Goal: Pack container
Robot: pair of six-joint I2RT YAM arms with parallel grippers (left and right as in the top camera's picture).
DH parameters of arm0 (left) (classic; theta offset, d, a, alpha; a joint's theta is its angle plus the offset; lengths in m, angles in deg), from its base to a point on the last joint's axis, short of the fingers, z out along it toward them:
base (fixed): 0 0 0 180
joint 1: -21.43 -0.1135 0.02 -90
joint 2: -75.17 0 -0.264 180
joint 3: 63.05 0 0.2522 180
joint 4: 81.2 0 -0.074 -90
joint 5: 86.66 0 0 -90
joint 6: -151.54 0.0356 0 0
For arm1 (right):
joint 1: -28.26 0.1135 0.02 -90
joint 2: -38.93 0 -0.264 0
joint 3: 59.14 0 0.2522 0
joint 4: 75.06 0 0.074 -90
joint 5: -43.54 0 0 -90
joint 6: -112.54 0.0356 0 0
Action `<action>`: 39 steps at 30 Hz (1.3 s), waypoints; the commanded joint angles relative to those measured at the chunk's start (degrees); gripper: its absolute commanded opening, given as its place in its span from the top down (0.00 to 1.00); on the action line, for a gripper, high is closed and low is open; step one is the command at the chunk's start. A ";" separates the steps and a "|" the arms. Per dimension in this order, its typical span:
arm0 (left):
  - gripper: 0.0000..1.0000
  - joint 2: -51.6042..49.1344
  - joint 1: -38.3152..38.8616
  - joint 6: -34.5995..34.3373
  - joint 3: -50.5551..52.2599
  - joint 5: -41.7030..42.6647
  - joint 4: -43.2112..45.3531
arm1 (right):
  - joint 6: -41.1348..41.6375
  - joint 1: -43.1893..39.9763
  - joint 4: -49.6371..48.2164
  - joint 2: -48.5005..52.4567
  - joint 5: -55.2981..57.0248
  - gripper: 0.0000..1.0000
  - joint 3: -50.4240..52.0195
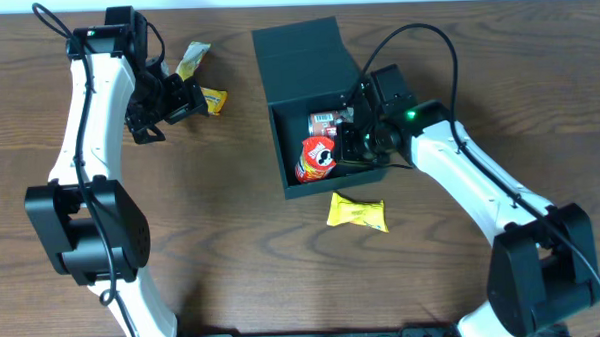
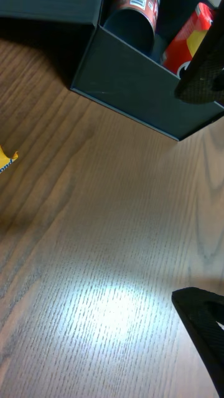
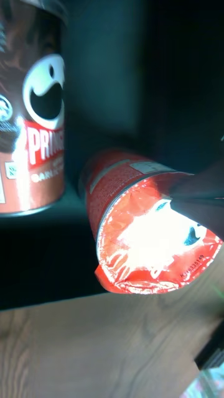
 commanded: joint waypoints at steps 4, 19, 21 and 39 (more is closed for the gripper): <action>0.04 0.44 0.09 -0.07 -0.87 0.00 -0.24 | -3.56 -1.49 1.73 0.55 7.91 0.99 0.17; 0.05 0.44 1.44 -0.46 -0.87 0.00 -0.26 | -7.06 -4.90 4.55 0.52 21.57 0.99 -2.19; 0.05 0.44 1.57 -0.46 -0.87 0.00 -0.26 | -7.06 -4.94 5.81 0.52 15.19 0.99 -4.02; 0.05 0.44 1.62 -0.44 -0.87 -0.02 -0.24 | 3.10 -2.45 3.30 0.68 -14.95 0.99 -3.26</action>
